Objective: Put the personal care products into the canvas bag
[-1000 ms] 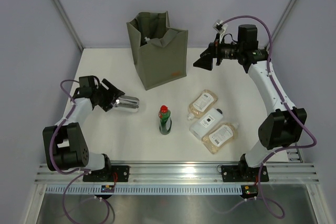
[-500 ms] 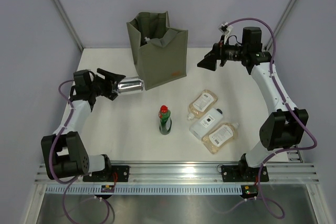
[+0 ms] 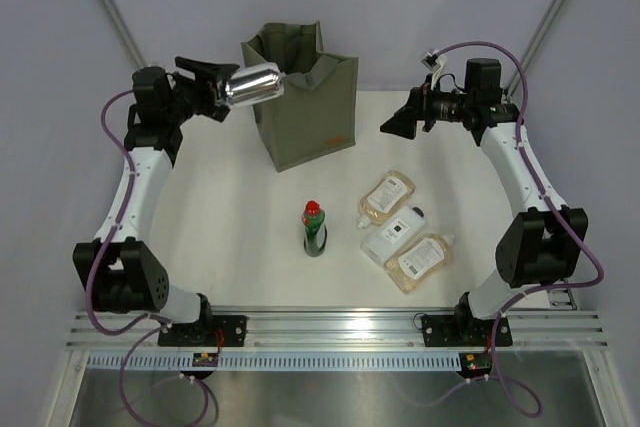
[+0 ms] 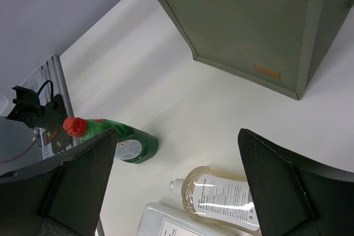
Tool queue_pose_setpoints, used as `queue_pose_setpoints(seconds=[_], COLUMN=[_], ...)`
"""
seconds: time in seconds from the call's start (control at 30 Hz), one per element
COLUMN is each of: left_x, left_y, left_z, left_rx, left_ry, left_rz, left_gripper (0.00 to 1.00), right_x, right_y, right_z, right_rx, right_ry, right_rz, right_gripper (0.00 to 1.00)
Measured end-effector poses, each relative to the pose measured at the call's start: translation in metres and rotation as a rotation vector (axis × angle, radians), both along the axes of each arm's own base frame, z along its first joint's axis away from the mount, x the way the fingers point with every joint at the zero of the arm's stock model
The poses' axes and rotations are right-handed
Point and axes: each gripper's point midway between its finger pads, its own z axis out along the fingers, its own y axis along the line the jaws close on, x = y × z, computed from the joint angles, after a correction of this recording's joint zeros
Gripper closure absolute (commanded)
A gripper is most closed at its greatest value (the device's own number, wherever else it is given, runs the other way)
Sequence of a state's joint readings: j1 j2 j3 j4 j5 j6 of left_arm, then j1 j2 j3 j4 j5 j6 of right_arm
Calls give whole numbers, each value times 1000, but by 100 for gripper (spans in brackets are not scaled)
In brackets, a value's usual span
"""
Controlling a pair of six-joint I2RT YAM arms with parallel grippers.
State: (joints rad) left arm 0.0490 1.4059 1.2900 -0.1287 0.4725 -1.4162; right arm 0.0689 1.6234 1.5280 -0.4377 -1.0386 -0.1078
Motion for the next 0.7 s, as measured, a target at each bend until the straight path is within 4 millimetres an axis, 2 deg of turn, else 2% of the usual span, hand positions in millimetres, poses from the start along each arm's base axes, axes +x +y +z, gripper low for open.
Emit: queue_pose_setpoints(seconds=[0.17, 0.3, 0.43, 0.53, 0.57, 0.67, 0.7], left_x=[46, 94, 140, 154, 154, 152, 152], left_y=[-17, -31, -43, -47, -49, -53, -55], left_z=[39, 54, 55, 37, 26, 1, -1], left_rx=[-10, 40, 152, 228, 256, 323, 334], left_ry=[-57, -68, -101, -91, -70, -21, -24], left_rz=[1, 7, 23, 24, 17, -12, -20], left_gripper=[100, 100, 99, 75, 66, 49, 32], right_x=[-6, -11, -17, -20, -21, -31, -34], right_y=[-1, -2, -2, -3, -3, -2, -1], right_z=[-7, -10, -10, -7, -7, -8, -10], right_rx=[0, 1, 0, -3, -8, -29, -41], right_ry=[17, 24, 24, 10, -1, -33, -42], right_rz=[-1, -1, -1, 2, 7, 62, 80], right_gripper=[0, 1, 0, 0, 0, 0, 1])
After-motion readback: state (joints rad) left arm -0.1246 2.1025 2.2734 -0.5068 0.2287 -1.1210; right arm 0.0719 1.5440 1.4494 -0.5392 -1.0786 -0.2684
